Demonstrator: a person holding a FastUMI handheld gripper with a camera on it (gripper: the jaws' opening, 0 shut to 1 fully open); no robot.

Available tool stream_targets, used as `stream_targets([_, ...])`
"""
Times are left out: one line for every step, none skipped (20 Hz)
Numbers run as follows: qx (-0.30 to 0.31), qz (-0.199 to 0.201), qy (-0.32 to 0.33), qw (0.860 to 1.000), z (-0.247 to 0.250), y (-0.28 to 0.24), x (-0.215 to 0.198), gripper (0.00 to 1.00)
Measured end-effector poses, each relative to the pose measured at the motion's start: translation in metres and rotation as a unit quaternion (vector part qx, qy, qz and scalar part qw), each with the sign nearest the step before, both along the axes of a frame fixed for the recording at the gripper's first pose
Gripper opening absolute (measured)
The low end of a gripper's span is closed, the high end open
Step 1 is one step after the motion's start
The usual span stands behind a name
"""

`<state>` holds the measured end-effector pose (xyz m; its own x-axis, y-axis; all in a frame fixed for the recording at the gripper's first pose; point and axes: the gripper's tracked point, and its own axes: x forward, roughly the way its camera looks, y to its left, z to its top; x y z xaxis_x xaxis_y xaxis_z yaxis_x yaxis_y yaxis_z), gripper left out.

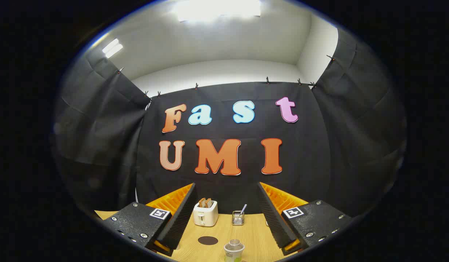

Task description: Take the bottle from table, then pour the juice into the cup, finally place the bottle on the coaster

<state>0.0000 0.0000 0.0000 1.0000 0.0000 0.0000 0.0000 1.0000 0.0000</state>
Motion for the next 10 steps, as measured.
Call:
stream_targets([-0.002,-0.002,-0.001,1.0,0.0001,-0.0014,-0.0006,0.97])
stream_targets([-0.002,-0.002,-0.002,1.0,-0.0003,-0.0014,-0.0002,0.97])
stream_targets([-0.002,-0.003,-0.004,1.0,0.0006,-0.002,-0.0008,0.97])
stream_targets([0.0,-0.004,-0.005,1.0,0.002,-0.0024,-0.0009,0.97])
stream_targets([0.0,-0.004,-0.006,1.0,0.0032,-0.003,-0.0014,0.97])
stream_targets([0.0,-0.005,-0.007,1.0,0.0045,-0.0043,-0.0014,0.97])
stream_targets([0.0,-0.005,-0.008,1.0,0.0049,-0.0045,-0.001,0.97])
stream_targets([0.0,-0.005,-0.007,1.0,0.0051,-0.005,-0.0016,0.97])
stream_targets([0.001,-0.003,-0.006,1.0,0.0051,-0.0036,-0.0019,0.97])
stream_targets([0.001,0.0,-0.007,1.0,0.0065,-0.001,-0.0021,0.97])
